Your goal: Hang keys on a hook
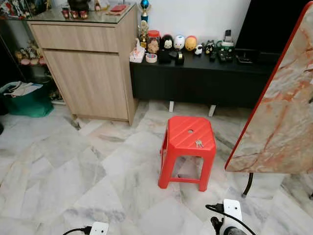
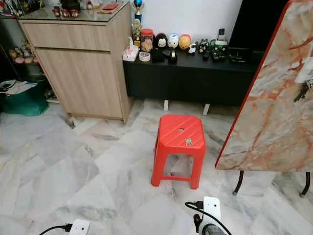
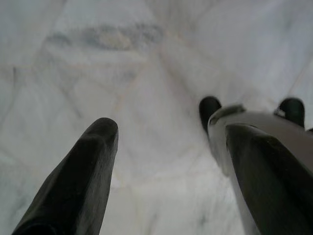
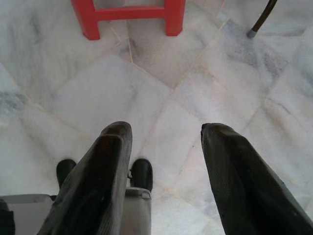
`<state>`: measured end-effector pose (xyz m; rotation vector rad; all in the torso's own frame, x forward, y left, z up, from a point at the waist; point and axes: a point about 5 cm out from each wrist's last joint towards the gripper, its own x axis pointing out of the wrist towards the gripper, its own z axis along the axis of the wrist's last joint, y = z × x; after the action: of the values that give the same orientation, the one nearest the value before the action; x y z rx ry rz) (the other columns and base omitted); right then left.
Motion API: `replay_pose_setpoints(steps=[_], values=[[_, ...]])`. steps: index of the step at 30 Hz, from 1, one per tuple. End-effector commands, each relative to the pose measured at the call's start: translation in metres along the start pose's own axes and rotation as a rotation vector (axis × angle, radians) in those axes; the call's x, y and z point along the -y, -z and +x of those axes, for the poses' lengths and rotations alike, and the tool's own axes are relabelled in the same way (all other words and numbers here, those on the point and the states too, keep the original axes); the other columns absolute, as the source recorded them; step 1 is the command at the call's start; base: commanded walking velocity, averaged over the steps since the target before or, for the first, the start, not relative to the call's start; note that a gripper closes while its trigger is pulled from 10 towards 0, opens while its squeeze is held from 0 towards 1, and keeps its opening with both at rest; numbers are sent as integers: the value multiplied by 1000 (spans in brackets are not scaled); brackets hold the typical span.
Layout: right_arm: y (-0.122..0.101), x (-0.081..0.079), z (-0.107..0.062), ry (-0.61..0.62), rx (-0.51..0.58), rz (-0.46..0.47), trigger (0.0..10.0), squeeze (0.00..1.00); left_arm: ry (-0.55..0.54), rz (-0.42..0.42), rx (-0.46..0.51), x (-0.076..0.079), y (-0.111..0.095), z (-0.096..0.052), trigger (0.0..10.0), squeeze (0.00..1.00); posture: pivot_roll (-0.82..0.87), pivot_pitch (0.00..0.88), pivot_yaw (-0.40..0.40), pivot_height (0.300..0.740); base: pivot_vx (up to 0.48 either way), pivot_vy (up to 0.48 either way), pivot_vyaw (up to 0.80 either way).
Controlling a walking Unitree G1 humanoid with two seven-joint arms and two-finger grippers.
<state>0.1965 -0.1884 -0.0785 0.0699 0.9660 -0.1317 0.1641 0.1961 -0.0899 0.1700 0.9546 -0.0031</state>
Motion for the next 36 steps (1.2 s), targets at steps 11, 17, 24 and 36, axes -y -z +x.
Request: replay_pose_setpoints(steps=[11, 17, 24, 36], values=[[-3, 0, 0, 1, 17, -68, 10000, 0, -61, -88, 10, -14, -3, 0, 10000, 0, 6, 0, -13, 740, 0, 0, 0], [-1, 0, 0, -6, 13, -44, 10000, 0, -48, -73, -3, -16, 1, -1, 10000, 0, 10, 0, -12, 740, 255, 0, 281], [-1, -1, 0, -7, 17, -62, 10000, 0, -55, -86, -22, -18, 9, -3, 10000, 0, 3, 0, -5, 740, 266, 0, 0], [-1, -1, 0, -7, 24, -76, 10000, 0, -49, -80, -33, -15, 11, -3, 10000, 0, 1, 0, 0, 740, 293, 0, 0]])
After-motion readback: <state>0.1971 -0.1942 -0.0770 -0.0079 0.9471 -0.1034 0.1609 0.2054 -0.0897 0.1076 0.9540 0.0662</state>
